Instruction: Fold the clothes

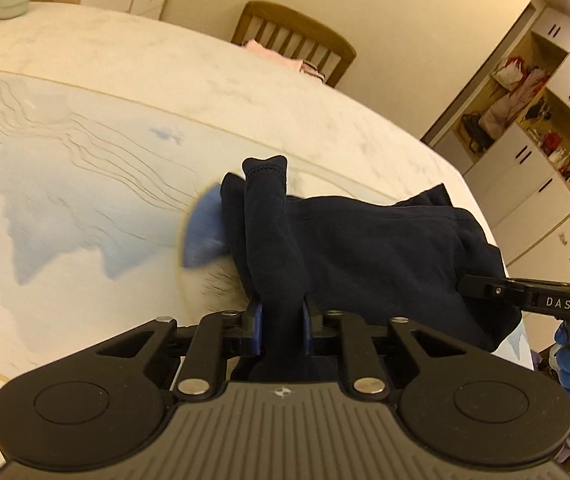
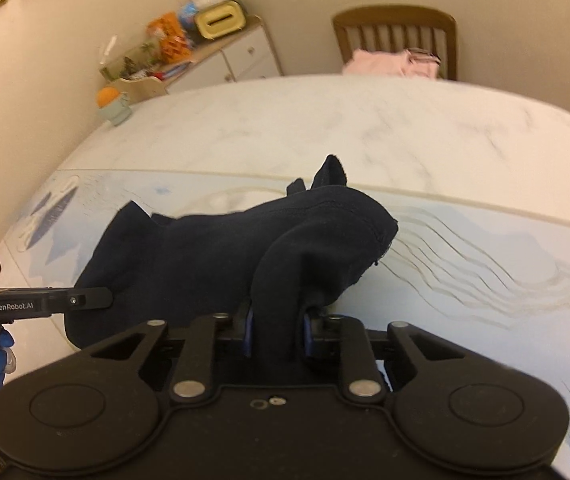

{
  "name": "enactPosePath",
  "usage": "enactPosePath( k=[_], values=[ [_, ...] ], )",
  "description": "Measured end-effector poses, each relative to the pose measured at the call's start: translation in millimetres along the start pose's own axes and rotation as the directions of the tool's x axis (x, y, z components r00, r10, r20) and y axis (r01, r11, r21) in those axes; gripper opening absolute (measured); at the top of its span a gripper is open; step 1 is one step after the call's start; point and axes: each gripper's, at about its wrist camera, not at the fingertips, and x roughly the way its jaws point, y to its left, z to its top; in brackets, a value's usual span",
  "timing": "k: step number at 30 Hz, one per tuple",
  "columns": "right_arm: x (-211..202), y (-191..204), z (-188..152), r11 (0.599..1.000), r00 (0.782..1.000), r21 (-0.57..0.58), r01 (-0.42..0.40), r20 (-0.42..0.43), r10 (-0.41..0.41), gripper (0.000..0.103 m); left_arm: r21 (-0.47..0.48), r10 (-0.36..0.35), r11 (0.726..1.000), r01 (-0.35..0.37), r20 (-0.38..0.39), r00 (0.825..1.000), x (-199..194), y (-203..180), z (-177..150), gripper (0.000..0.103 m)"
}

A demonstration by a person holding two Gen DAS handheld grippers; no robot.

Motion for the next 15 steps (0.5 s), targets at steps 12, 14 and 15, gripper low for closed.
enactPosePath(
  k=[12, 14, 15],
  values=[
    [85, 163, 67, 0.984, 0.996, -0.158, -0.086, 0.024, 0.091, 0.103, -0.031, 0.06, 0.998, -0.057, 0.112, 0.992, -84, 152, 54, 0.016],
    [110, 193, 82, 0.978, 0.993, -0.179, -0.11, 0.017, 0.115, 0.103, -0.028, 0.087, 0.996, -0.084, 0.126, 0.988, -98, 183, 68, 0.016],
    [122, 207, 90, 0.974, 0.992, -0.189, -0.123, 0.015, 0.128, 0.103, -0.024, 0.103, 0.995, -0.101, 0.133, 0.986, -105, 198, 75, 0.016]
  ],
)
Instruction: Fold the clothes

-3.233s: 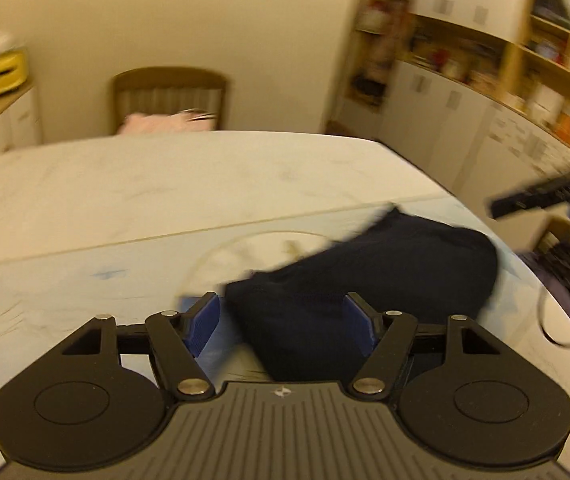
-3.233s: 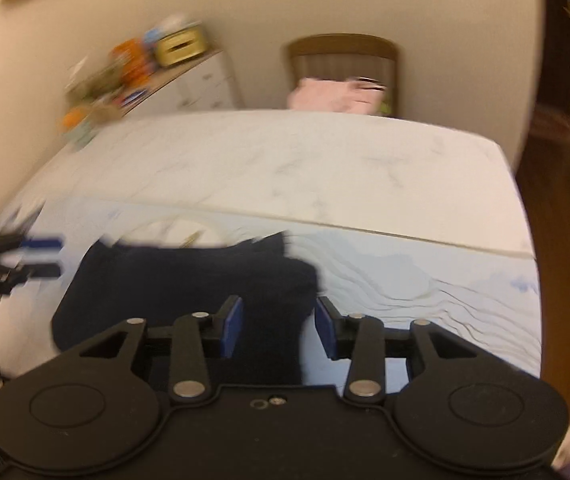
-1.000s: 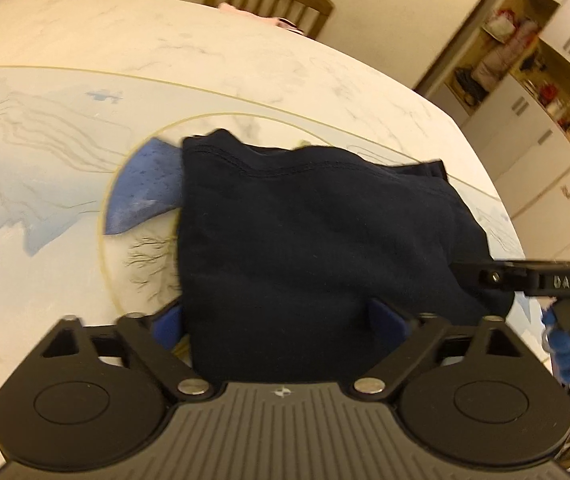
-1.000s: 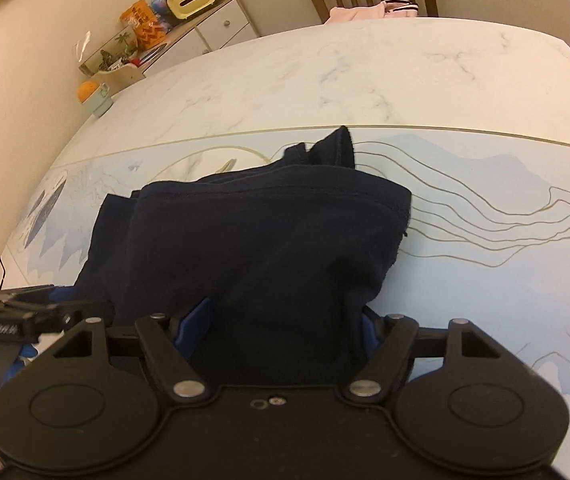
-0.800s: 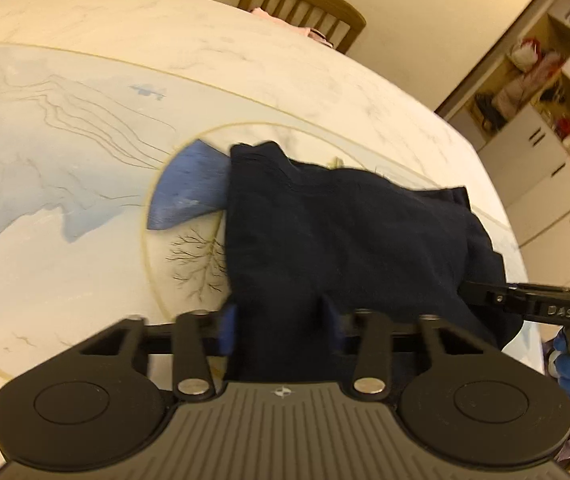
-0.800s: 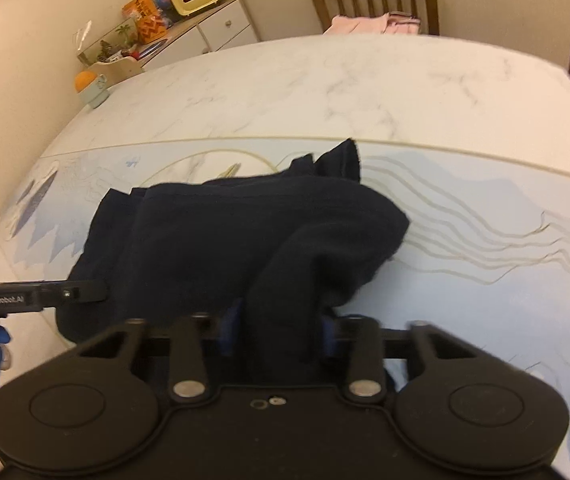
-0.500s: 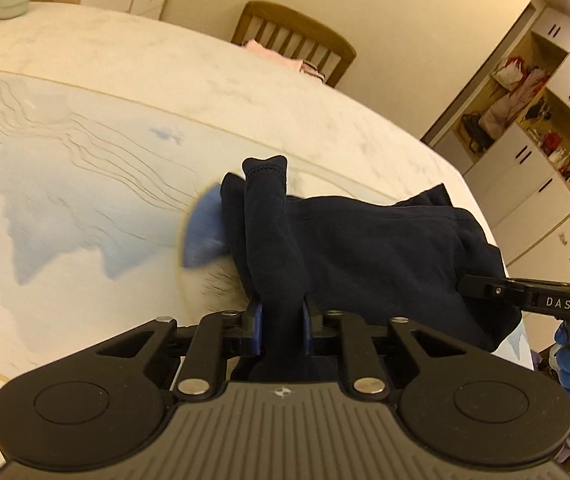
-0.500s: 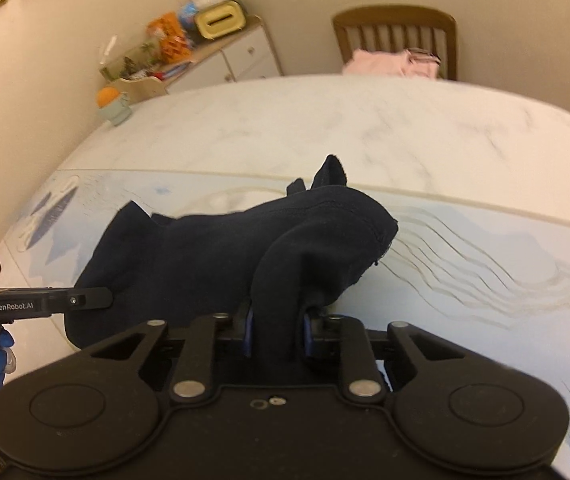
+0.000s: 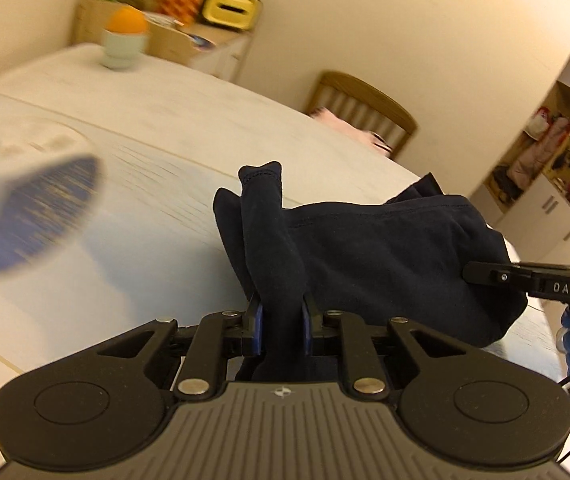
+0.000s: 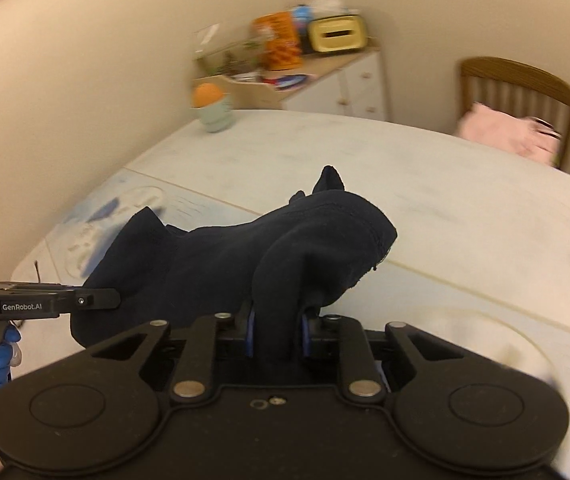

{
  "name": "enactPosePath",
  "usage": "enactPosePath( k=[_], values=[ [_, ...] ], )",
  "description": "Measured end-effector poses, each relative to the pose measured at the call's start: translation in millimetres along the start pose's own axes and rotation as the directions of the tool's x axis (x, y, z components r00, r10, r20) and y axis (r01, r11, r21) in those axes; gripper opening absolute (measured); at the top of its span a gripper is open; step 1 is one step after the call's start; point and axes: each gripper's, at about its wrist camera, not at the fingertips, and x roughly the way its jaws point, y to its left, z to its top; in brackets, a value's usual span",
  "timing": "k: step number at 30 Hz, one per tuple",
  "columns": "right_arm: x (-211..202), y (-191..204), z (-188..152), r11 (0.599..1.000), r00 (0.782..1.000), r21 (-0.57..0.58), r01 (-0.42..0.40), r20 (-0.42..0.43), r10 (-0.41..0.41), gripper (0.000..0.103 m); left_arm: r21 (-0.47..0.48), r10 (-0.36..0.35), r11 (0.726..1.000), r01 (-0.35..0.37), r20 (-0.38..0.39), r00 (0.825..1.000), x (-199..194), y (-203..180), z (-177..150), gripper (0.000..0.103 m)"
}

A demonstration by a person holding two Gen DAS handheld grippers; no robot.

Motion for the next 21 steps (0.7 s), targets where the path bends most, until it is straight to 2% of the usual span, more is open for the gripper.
enactPosePath(
  k=[6, 10, 16, 21],
  values=[
    [88, 59, 59, 0.996, 0.998, -0.057, -0.063, -0.004, 0.063, 0.103, -0.004, 0.087, 0.996, -0.087, 0.045, 0.995, -12, 91, 55, 0.016],
    [144, 87, 90, 0.993, 0.996, -0.083, -0.086, -0.027, 0.084, 0.103, -0.018, 0.132, 0.991, -0.132, 0.059, 0.989, -9, 142, 79, 0.016],
    [213, 105, 109, 0.991, 0.993, -0.094, -0.096, -0.078, 0.089, 0.103, -0.056, 0.183, 0.982, -0.181, 0.034, 0.982, 14, 198, 92, 0.016],
    [238, 95, 105, 0.993, 0.987, -0.071, -0.098, -0.131, 0.089, 0.103, -0.071, 0.173, 0.983, -0.171, 0.015, 0.985, 28, 212, 86, 0.016]
  ],
)
